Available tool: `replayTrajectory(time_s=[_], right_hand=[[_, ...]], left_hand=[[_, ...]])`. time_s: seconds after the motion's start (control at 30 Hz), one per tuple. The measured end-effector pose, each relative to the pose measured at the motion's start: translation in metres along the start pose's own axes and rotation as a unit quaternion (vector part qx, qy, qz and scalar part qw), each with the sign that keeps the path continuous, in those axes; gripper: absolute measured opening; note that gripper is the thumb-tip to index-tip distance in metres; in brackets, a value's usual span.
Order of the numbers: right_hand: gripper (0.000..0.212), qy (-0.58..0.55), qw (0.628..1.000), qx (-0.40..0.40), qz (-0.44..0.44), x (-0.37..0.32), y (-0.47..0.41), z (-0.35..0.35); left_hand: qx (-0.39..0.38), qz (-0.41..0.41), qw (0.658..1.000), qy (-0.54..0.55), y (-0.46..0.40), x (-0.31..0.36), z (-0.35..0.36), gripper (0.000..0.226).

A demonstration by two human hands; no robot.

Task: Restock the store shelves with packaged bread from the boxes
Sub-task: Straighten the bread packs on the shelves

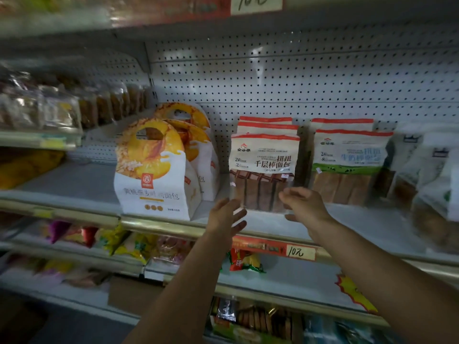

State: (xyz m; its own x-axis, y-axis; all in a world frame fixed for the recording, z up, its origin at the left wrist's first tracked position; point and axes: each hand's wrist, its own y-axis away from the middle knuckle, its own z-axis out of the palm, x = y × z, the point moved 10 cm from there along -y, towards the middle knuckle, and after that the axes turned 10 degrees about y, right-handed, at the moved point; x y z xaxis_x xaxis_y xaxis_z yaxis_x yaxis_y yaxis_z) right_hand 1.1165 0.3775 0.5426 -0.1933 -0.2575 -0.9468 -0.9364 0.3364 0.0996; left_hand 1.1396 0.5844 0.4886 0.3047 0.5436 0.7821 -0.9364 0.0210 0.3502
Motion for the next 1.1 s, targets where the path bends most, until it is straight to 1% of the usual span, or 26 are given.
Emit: replayTrajectory(time_s=[0.07,0.17,0.23,0.27,0.37,0.47,0.6,0.67,0.83,0.9,1.0,1.1], right_hand=[[0.003,-0.001,1.000,-0.006,-0.025,-0.019,0.019,-0.007],[0.011,-0.003,0.998,-0.023,-0.056,-0.041,0.044,-0.013],[0.012,-0.003,0.997,-0.032,-0.065,-0.048,0.056,-0.014],[0.011,-0.004,0.997,-0.034,-0.068,-0.052,0.062,-0.014],[0.008,-0.010,0.997,-0.034,-0.073,-0.061,0.079,-0.014],[0.012,-0.011,0.996,-0.043,-0.083,-0.073,0.092,-0.009],[0.015,-0.013,0.994,-0.062,-0.091,-0.084,0.104,0.009],[0.012,-0.010,0.994,-0.064,-0.092,-0.086,0.106,0.021],[0.006,-0.008,0.995,-0.054,-0.083,-0.095,0.105,0.070],[0.010,-0.017,0.996,-0.046,-0.072,-0.095,0.105,0.098],[0.019,-0.029,0.998,-0.023,-0.056,-0.093,0.104,0.140],[0.017,-0.027,0.999,0.002,-0.042,-0.095,0.106,0.174]], left_hand=[[0.000,0.006,1.000,0.009,0.024,0.007,-0.002,0.035],[-0.002,0.032,0.999,0.023,0.055,0.024,-0.004,0.019],[-0.003,0.057,0.998,0.028,0.074,0.036,-0.006,0.011],[-0.004,0.067,0.997,0.032,0.084,0.042,-0.008,0.010],[-0.004,0.083,0.995,0.050,0.109,0.054,-0.019,0.017],[-0.001,0.092,0.994,0.059,0.125,0.068,-0.033,0.021],[0.002,0.119,0.991,0.063,0.132,0.094,-0.063,0.019],[0.008,0.124,0.990,0.063,0.130,0.107,-0.083,0.017],[0.013,0.106,0.993,0.057,0.111,0.141,-0.133,0.021],[0.005,0.102,0.994,0.038,0.100,0.156,-0.152,0.020],[-0.017,0.091,0.996,0.008,0.080,0.181,-0.177,0.010],[-0.033,0.067,0.997,-0.013,0.056,0.199,-0.201,0.013]])
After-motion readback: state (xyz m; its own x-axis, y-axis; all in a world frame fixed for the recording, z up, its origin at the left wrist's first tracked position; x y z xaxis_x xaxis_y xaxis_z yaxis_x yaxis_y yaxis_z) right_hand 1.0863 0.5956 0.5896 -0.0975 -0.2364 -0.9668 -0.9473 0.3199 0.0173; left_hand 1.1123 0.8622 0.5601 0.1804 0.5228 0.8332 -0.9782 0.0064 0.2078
